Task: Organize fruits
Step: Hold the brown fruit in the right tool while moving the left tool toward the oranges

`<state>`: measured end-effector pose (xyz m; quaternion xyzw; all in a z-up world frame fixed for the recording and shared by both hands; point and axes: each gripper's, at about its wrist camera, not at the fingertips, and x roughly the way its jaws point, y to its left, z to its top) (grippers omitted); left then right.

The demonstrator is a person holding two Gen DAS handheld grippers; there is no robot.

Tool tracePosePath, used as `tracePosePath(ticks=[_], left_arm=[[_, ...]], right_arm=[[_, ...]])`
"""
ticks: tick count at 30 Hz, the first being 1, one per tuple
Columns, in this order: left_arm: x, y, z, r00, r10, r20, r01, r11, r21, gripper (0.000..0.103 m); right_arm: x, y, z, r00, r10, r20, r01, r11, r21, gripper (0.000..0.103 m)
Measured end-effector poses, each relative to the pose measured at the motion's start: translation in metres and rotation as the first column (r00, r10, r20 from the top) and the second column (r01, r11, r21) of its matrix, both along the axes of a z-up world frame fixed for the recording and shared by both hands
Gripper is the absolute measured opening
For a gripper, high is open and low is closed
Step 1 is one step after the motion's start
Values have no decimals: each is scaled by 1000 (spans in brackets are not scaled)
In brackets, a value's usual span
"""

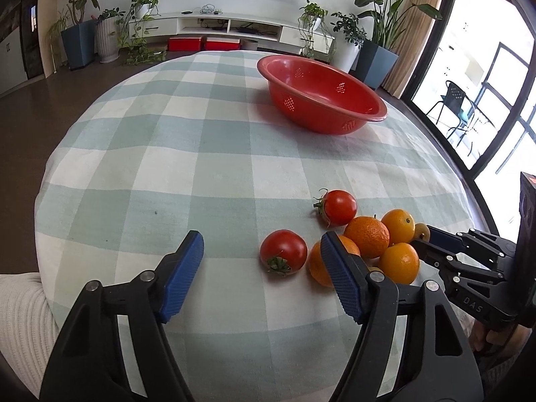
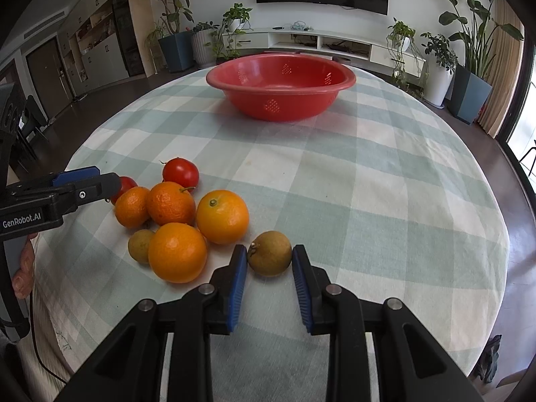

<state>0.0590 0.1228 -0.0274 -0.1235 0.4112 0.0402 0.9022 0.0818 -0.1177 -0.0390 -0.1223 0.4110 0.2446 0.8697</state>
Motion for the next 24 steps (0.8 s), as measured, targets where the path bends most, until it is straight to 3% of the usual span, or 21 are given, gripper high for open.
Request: tracePosePath(ticks=[3,6,17,20,24], left_arm=[[-1,-3,2,1000,-27,7,27,1000,-2,71],[-3,-17,6,996,-84,19,83,996,41,71],[-2,-52,4,966,-260,-17,259,951,167,71],[1,-55,2,956,-292,-39,294,936,195,63],[6,-56,0,948,-314,-51,317,923,217,62]], right_arm=[[0,0,0,1000,0,1,0,1000,-1,30],[0,0,0,1000,0,0,0,1000,0,30],[1,-1,0,1000,0,0,0,1000,1,30],[1,-1,0,1000,-1,-1,1,1000,1,30],[1,-1,0,1000,0,-1,0,1000,1,30]])
